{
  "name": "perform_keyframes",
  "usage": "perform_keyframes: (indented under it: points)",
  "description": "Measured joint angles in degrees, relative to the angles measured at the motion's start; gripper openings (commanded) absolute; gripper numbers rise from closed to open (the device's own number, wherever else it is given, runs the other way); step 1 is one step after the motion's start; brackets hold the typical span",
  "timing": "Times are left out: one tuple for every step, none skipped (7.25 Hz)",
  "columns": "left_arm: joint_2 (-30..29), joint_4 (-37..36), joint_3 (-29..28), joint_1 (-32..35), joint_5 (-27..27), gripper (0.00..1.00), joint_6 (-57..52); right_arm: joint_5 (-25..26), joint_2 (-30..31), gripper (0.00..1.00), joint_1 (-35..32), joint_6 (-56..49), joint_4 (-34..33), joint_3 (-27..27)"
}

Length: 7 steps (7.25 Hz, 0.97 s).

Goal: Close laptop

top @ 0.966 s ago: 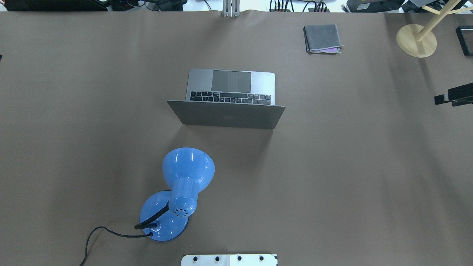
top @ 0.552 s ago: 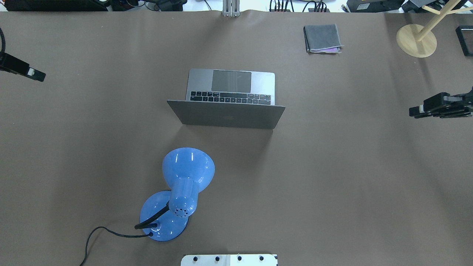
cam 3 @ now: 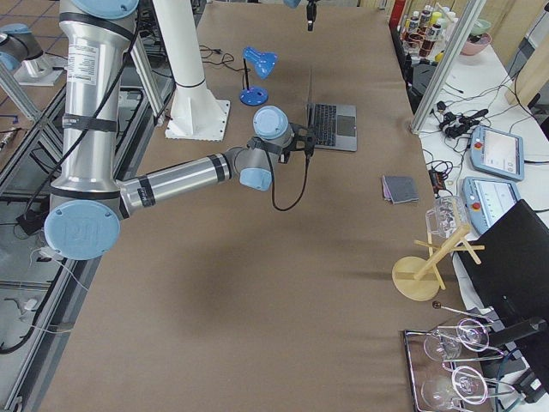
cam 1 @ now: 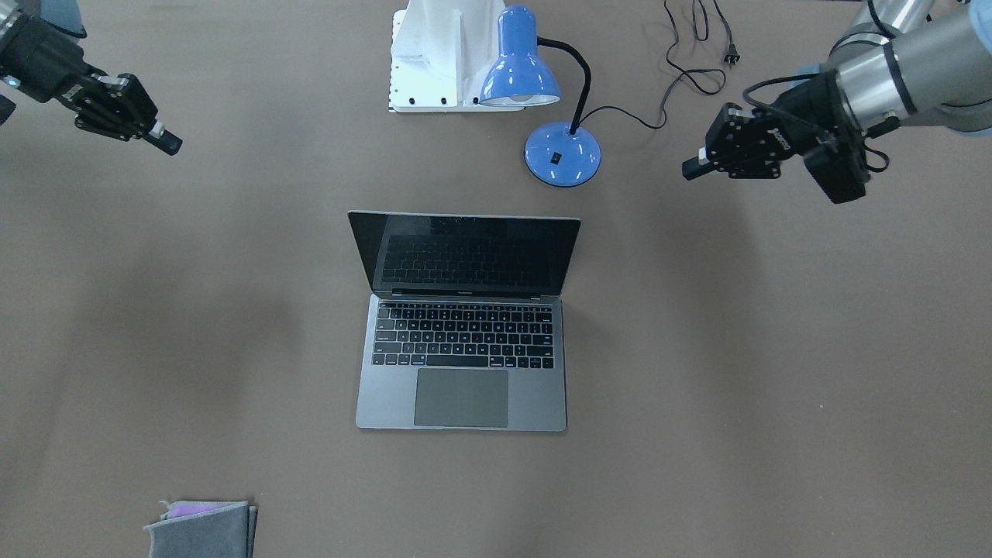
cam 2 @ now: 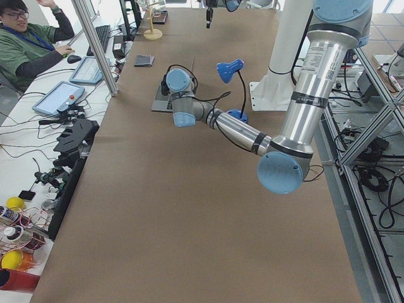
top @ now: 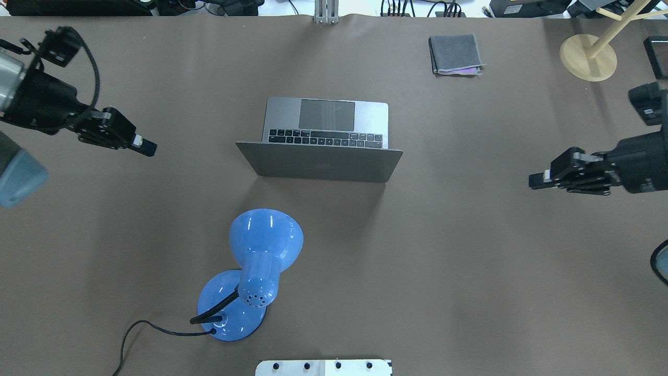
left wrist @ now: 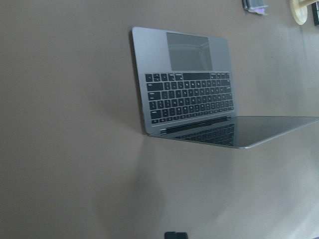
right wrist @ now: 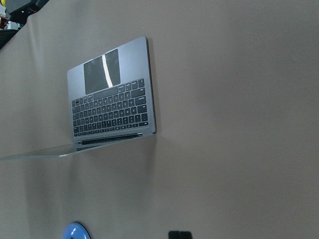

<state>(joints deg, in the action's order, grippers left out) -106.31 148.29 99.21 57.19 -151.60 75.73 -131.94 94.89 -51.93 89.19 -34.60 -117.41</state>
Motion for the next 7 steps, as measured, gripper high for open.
perform_keyframes:
  points:
    - [-0.7,1.7,0.1,-3.5,3.3,0.0,2.8,7.8,-0.6,0.0,6.5,2.4,-0.2,-1.2]
    - [-1.0,2.5,0.1,-6.6,6.7,0.0,4.2,16.1,-0.9,0.0,13.0,3.4,-0.4,-1.7]
    - [-1.5,2.7,0.2,-9.0,9.4,0.0,5.3,22.0,-1.2,0.0,17.6,3.8,-0.7,-1.8]
    - [-2.1,2.8,0.0,-11.4,12.4,0.0,6.0,25.5,-2.4,0.0,20.4,3.9,-2.0,-1.9]
    - [-2.7,2.8,-0.3,-13.6,15.1,0.0,6.3,27.1,-5.0,0.0,21.6,4.2,-4.8,-1.9]
    - [-3.3,2.7,-0.6,-14.7,16.7,0.0,6.4,27.7,-7.5,0.0,22.0,4.7,-7.5,-1.9]
    - [-3.8,2.6,-1.2,-15.2,17.3,0.0,6.4,27.9,-9.0,0.0,22.2,4.9,-8.9,-1.7]
